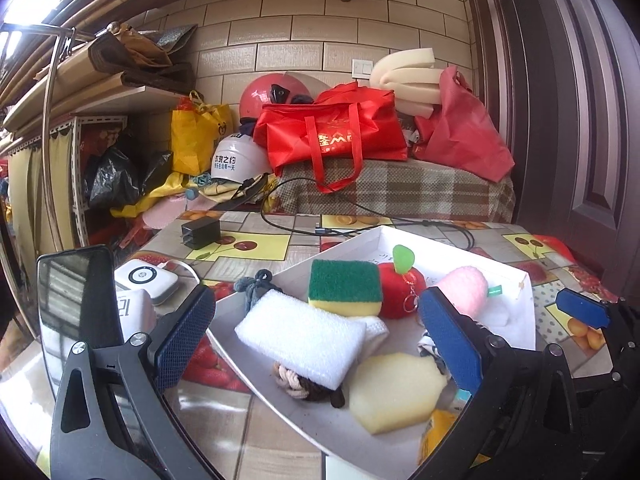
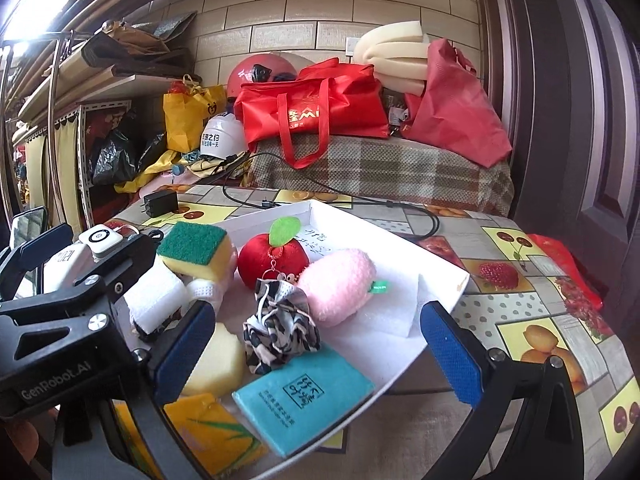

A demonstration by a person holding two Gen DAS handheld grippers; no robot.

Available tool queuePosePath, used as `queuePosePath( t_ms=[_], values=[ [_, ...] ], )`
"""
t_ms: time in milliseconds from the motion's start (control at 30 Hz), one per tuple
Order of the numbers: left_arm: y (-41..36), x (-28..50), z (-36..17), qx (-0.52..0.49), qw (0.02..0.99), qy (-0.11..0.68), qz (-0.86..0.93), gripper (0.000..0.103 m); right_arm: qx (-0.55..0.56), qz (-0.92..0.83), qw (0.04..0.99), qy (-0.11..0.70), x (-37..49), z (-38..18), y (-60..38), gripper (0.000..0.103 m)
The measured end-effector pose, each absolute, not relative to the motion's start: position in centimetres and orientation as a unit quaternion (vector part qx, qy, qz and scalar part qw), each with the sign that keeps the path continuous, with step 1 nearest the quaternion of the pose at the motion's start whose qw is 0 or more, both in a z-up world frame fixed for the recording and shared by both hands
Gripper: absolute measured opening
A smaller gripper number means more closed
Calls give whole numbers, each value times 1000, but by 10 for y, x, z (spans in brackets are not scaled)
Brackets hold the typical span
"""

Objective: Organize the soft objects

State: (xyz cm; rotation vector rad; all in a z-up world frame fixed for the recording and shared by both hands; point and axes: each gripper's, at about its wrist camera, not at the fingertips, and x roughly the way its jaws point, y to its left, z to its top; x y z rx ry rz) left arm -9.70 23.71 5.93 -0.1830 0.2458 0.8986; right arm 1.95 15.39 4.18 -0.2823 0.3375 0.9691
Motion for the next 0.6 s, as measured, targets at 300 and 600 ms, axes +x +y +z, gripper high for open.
queuePosePath(
  t_ms=[300, 600],
  values=[
    [213, -108, 58, -91, 891, 119, 429, 103, -131, 459, 863, 163, 12, 41, 132, 103],
    [186, -118, 59, -91, 898, 117, 413, 103, -127, 458, 865, 164, 5, 40, 106, 103]
  ],
)
